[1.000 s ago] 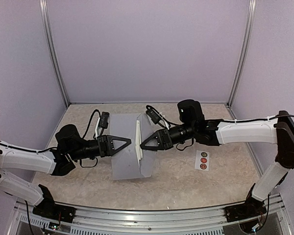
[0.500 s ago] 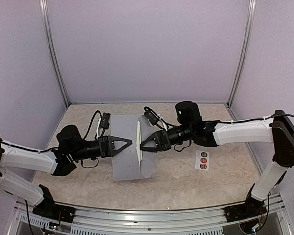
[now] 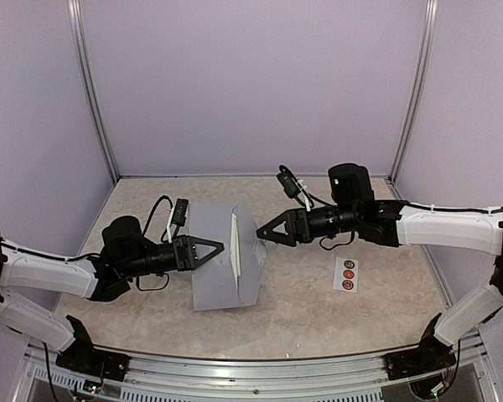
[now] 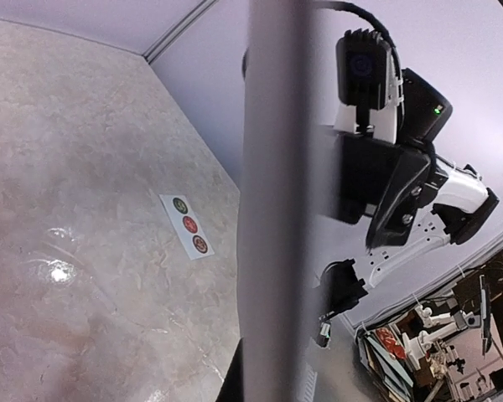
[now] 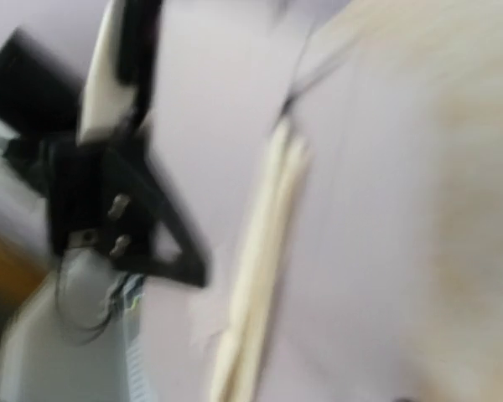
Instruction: Place the letter into the envelope and seal it
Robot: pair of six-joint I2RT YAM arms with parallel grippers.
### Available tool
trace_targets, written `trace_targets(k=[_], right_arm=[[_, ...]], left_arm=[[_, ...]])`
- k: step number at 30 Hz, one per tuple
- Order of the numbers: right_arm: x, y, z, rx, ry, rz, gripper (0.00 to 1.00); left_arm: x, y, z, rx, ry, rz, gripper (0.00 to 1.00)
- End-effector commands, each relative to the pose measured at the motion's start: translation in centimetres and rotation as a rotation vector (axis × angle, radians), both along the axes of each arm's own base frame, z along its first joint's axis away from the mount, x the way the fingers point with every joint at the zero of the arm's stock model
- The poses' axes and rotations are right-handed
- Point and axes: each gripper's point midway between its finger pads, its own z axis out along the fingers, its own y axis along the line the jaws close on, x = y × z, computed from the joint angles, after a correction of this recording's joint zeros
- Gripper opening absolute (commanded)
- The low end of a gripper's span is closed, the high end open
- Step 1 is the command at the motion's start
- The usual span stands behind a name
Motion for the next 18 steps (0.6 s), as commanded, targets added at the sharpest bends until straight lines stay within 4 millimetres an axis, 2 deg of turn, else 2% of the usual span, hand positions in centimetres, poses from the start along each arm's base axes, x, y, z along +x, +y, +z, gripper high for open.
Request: trace_targets(k=[1, 4, 7, 9, 13, 18], right_arm=[[5.7, -7.1, -3.2, -0.230, -0.019, -0.391, 0.79], [7.6, -12.2, -7.0, -0.414, 0.044, -0.580, 0.83], [8.1, -16.8, -10.8, -0.593, 0.095, -0.713, 0.85], [8.1, -19.0, -12.7, -0.679, 0.121, -0.771, 0.86], [7.9, -21.5, -15.6, -0.799, 0.151, -0.829, 0.86], [7.9, -23.3, -18.5, -0.882, 0.191, -0.867, 0.88]], left_arm=[[1.7, 0.3, -3.2, 0.113, 0.076, 0.084, 0.00], [2.3, -0.7, -4.9, 0.142, 0.126, 0.085, 0.00], [2.8, -1.8, -6.2, 0.156, 0.159, 0.074, 0.00], [3.1, -2.5, -7.6, 0.164, 0.194, 0.067, 0.00], [3.9, -2.5, -10.8, 0.231, 0.250, 0.096, 0.09], [4.8, -0.1, -14.1, 0.386, 0.282, 0.203, 0.38]])
